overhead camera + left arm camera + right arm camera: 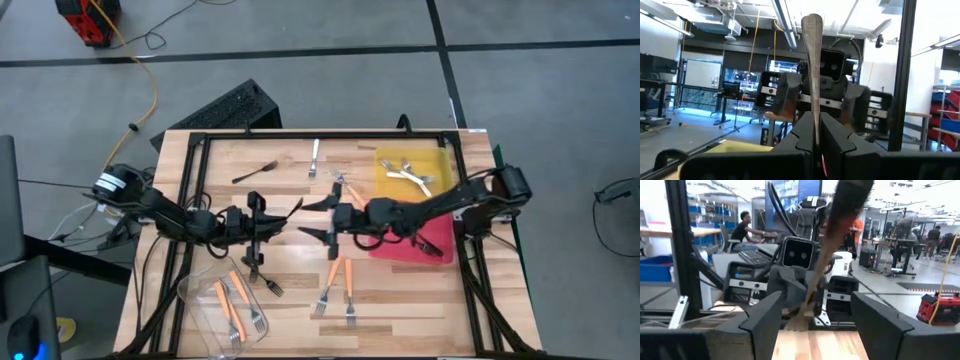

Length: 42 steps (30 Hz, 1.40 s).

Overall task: Sort silverware by color (type)
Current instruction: Put the black fork into the red bin

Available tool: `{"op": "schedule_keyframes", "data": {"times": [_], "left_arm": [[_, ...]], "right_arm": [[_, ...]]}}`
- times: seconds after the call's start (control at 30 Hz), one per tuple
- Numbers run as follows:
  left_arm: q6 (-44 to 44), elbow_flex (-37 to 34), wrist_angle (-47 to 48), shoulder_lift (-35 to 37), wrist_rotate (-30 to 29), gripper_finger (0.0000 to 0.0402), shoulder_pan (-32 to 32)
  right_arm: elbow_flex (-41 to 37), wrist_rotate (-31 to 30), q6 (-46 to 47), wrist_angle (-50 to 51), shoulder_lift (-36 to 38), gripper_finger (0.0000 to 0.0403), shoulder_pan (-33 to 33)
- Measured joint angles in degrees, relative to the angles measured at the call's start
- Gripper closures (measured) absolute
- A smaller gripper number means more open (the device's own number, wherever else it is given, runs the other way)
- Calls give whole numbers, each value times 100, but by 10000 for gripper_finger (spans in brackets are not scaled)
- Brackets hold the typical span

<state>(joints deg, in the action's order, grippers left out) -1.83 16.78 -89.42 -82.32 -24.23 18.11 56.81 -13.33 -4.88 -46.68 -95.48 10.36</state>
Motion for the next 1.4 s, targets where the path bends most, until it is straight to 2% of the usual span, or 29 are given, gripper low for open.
{"op": "schedule_keyframes", "data": {"times": [0.23,0.6,0.77,1.03,1.27,1.4], "left_arm": [[-76,24,-7,-40,-3,401,11],[-76,24,39,-38,11,401,11],[-98,24,39,-38,14,401,11],[-159,18,56,-38,123,401,15],[-83,17,109,-36,142,399,15],[162,17,212,-31,-72,371,16]], "right_arm": [[813,316,121,495,-503,142,-45],[1069,456,65,617,-621,147,-115],[1069,454,50,654,-626,199,-115],[1069,443,93,709,-626,361,-119],[1069,447,180,754,-626,366,-110],[1067,419,155,803,-626,366,-114]]}}
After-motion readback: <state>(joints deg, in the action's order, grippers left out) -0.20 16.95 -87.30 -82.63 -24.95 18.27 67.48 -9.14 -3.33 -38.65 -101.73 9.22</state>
